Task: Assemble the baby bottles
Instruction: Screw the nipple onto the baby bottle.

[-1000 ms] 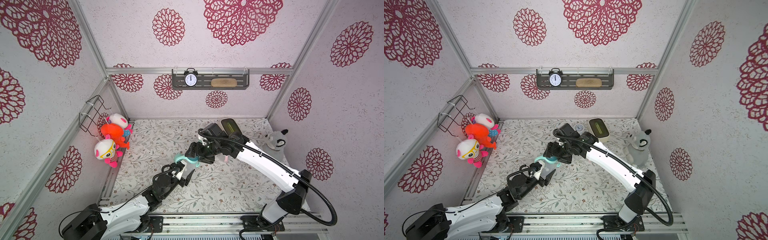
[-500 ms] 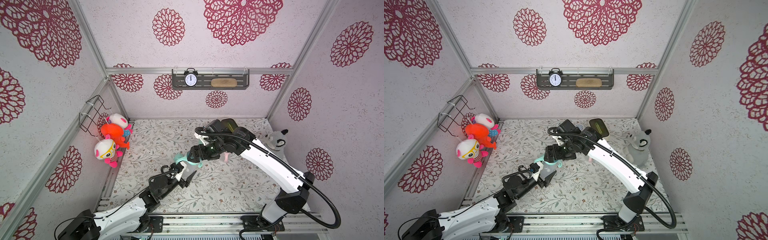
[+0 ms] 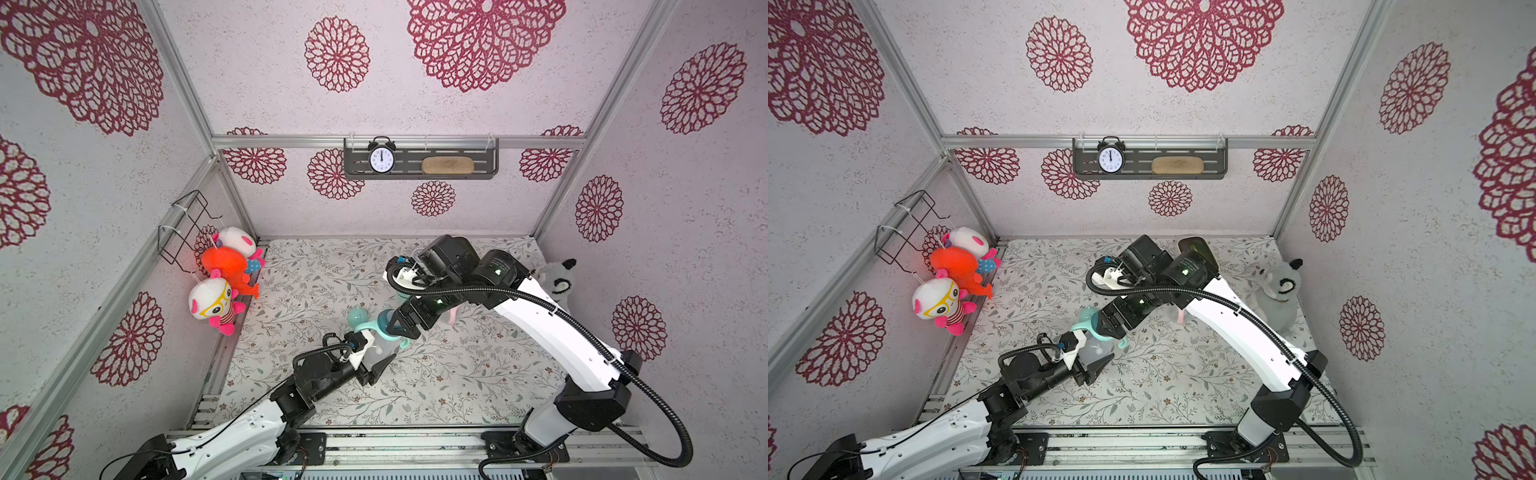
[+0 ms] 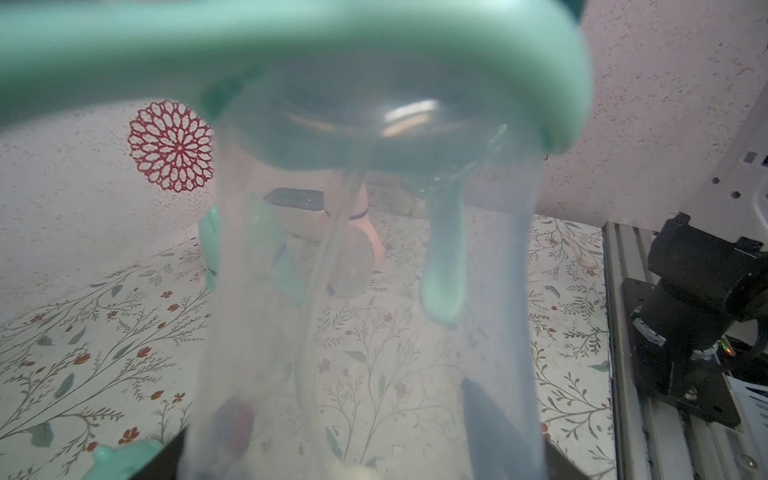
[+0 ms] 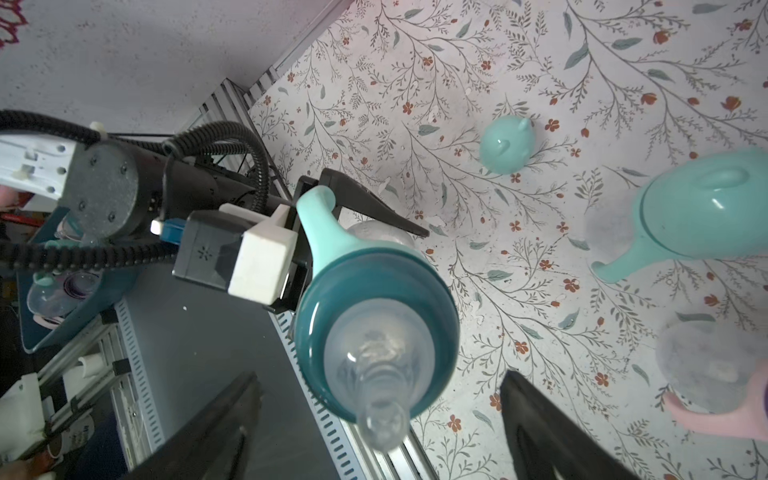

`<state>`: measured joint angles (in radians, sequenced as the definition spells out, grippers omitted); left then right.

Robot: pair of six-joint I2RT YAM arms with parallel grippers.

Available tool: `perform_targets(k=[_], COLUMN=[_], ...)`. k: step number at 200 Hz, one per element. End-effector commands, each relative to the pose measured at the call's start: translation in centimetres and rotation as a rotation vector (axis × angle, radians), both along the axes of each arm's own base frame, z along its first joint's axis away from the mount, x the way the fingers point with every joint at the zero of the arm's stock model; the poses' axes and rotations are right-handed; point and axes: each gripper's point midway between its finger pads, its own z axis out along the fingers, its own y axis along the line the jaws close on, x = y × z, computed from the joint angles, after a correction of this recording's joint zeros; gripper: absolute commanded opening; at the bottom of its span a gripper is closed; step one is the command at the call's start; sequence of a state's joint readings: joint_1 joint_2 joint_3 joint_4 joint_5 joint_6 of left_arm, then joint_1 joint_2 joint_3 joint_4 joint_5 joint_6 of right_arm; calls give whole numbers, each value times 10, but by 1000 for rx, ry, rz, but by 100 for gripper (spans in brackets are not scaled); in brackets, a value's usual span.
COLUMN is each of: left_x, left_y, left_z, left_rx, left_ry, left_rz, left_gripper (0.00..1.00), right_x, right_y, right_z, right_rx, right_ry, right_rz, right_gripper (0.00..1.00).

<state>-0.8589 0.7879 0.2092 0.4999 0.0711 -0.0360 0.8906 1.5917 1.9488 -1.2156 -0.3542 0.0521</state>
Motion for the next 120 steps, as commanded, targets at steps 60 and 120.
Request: perform_targets(k=[60,120], left_x=[-5,-4], left_y=[-3,-4], left_z=[23,25], left_rx=[-34,-34], left_ry=[-6,-6], left_rz=[-35,-36], left_gripper=[0,0], right_x=[-10,-7], right_y=[9,18], right_z=[-2,-6], right_rx=[29,40], right_ry=[-11,3], right_rz=[120,137], right_gripper=[90,89])
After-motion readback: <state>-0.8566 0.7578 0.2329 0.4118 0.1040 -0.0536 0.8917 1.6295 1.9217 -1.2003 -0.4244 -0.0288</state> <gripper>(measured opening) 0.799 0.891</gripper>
